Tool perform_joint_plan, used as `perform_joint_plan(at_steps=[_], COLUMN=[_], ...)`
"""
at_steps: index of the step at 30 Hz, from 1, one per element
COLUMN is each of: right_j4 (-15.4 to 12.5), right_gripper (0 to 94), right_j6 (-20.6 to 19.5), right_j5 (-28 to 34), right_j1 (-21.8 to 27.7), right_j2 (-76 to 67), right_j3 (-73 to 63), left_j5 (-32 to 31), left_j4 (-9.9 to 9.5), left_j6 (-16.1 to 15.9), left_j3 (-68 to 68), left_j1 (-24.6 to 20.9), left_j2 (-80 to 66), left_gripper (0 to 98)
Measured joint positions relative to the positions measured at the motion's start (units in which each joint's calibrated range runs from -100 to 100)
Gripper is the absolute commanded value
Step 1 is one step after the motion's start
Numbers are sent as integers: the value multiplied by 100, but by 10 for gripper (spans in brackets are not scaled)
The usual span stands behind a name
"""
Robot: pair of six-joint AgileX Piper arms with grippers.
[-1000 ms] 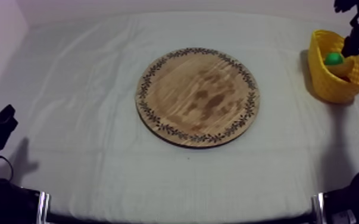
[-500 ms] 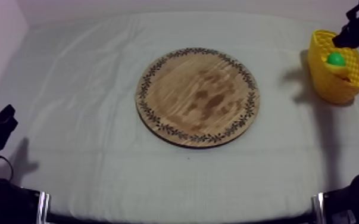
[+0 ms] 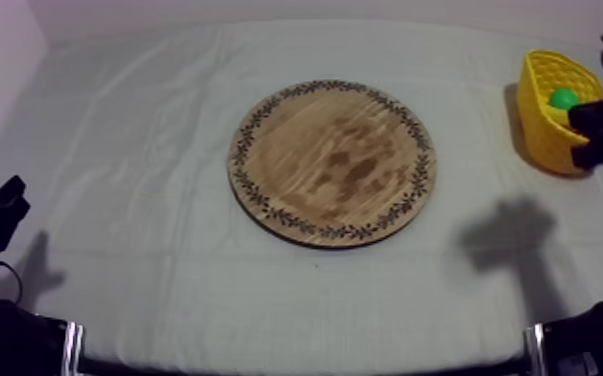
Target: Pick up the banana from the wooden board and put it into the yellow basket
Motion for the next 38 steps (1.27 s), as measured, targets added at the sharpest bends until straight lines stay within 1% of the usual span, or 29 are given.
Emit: perform_joint_plan(at_steps=[5, 10, 13, 15, 18, 21, 23, 25, 26, 28, 30, 33, 35, 38], right_j4=[-76, -40, -51, -151, -395, -643, -652, -574, -455, -132, 277, 633, 776, 815], right_gripper=[7, 7, 7, 7, 7, 7, 7, 6, 6, 5, 5, 5, 5, 5], right_j6=[-91, -255, -347, -331, -160, -41, -39, -118, -184, -359, -616, -1080, -1337, -1562], right_j5=[-185, -325, -437, -489, -570, -788, -889, -1079, -1209, -1252, -1151, -1169, -1174, -1174], right_j1=[-62, -123, -48, 81, 348, 635, 791, 880, 893, 863, 735, 565, 534, 534], right_j2=[-1471, -2862, -3481, -3807, -4073, -4107, -4107, -4114, -4114, -4117, -4117, -4117, -4117, -4117], right_j3=[796, 1403, 1673, 1822, 2104, 2450, 2670, 2879, 2981, 3134, 3229, 3249, 3262, 3270], left_j5=[0, 0, 0, 0, 0, 0, 0, 0, 0, 0, 0, 0, 0, 0], left_j4=[0, 0, 0, 0, 0, 0, 0, 0, 0, 0, 0, 0, 0, 0], left_j6=[0, 0, 0, 0, 0, 0, 0, 0, 0, 0, 0, 0, 0, 0], left_j3=[0, 0, 0, 0, 0, 0, 0, 0, 0, 0, 0, 0, 0, 0], left_j1=[0, 0, 0, 0, 0, 0, 0, 0, 0, 0, 0, 0, 0, 0], left_j2=[0, 0, 0, 0, 0, 0, 0, 0, 0, 0, 0, 0, 0, 0], left_gripper=[1, 1, 1, 1, 1, 1, 1, 1, 1, 1, 1, 1, 1, 1])
